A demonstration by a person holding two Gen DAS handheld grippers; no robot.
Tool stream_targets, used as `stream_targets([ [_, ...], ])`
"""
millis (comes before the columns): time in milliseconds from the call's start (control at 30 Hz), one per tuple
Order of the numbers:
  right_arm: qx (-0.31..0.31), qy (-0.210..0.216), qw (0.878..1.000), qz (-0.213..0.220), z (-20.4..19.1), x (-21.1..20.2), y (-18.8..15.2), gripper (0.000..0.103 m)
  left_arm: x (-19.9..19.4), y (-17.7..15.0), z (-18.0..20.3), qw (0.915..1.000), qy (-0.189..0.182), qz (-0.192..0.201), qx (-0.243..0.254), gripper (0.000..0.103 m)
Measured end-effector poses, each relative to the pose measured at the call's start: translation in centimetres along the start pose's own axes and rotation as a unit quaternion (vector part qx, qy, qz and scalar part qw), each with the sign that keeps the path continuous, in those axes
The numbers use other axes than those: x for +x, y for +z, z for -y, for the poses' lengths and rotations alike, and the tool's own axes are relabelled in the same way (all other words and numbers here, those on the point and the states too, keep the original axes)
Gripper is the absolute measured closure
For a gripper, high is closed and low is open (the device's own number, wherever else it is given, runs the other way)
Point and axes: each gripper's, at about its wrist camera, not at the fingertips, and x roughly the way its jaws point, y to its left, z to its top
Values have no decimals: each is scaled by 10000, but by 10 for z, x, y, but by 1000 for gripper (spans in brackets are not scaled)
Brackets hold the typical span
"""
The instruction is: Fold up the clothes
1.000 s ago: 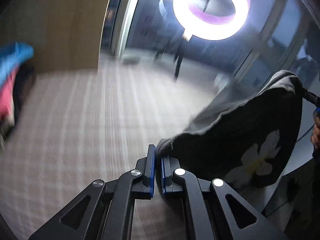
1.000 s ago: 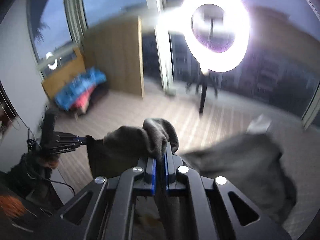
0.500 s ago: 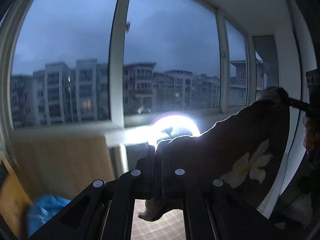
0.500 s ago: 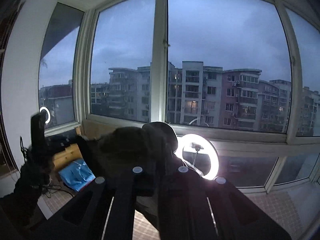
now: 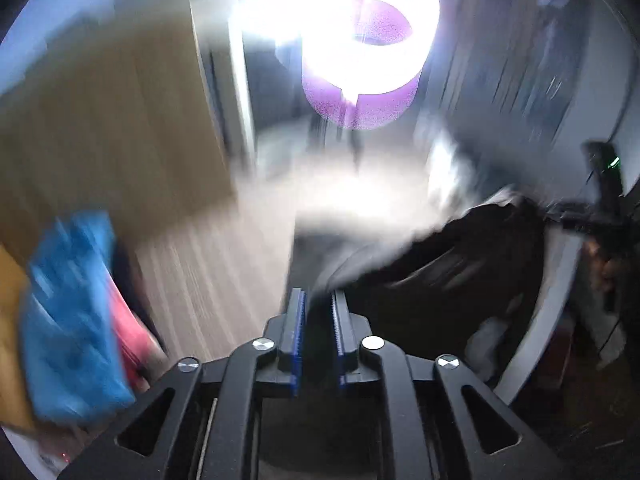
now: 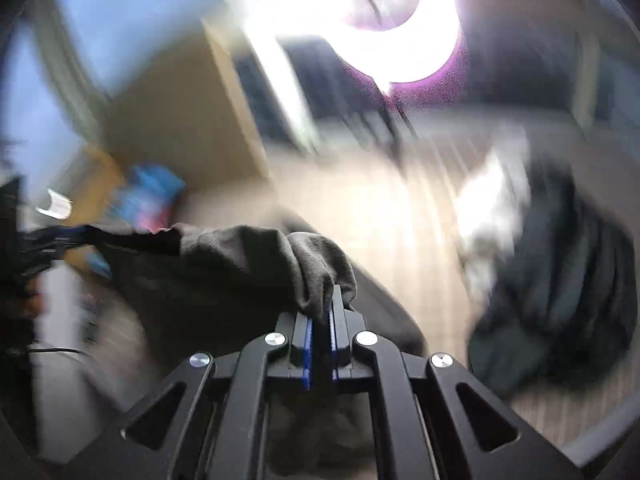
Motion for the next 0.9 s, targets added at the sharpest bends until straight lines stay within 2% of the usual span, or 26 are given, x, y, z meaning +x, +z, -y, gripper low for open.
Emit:
stream_targets([
  [33,91,-91,9994,-307,7,30,-12,97,31,-14,-3,9990,212,-399,-8,94],
  [100,278,-219,9962,-801,23,75,-35,97,60,-32,-21,9968,22,-696,-399,94],
  [167,432,-151,9942,-978,32,90,-49,94,78,-49,-29,9934,-222,-914,-660,92],
  [233,357,-111,9946,-969,36,91,-47,94,83,-66,-27,9900,-517,-1055,-782,86],
  [300,243,-92,9952,-941,38,89,-42,94,86,-64,-13,9913,-609,-1062,-476,73],
  [433,58,-47,9946,-1036,35,92,-46,93,95,-55,22,9904,-866,-1066,146,65],
  [500,20,9,9937,-1117,38,92,-50,93,102,-50,49,9880,-812,-1046,789,59],
  [567,-71,97,9936,-1127,39,89,-50,93,112,-50,69,9835,-412,-1030,1431,56],
  [600,-137,149,9937,-1106,39,85,-48,93,117,-50,73,9818,-273,-1044,1565,62],
  [633,-203,200,9937,-1085,39,82,-47,93,121,-50,75,9812,-384,-1106,1537,72],
  [667,-268,252,9936,-1064,39,78,-45,92,126,-49,76,9804,-500,-1169,1505,102],
  [733,-399,356,9933,-1021,39,71,-43,91,125,-47,69,9828,-698,-1276,1141,101],
  [800,-530,460,9927,-978,39,63,-40,85,113,-46,61,9868,-583,-1115,1019,101],
  [900,-727,615,9913,-914,39,52,-35,75,62,-49,27,9953,-511,-697,440,101],
])
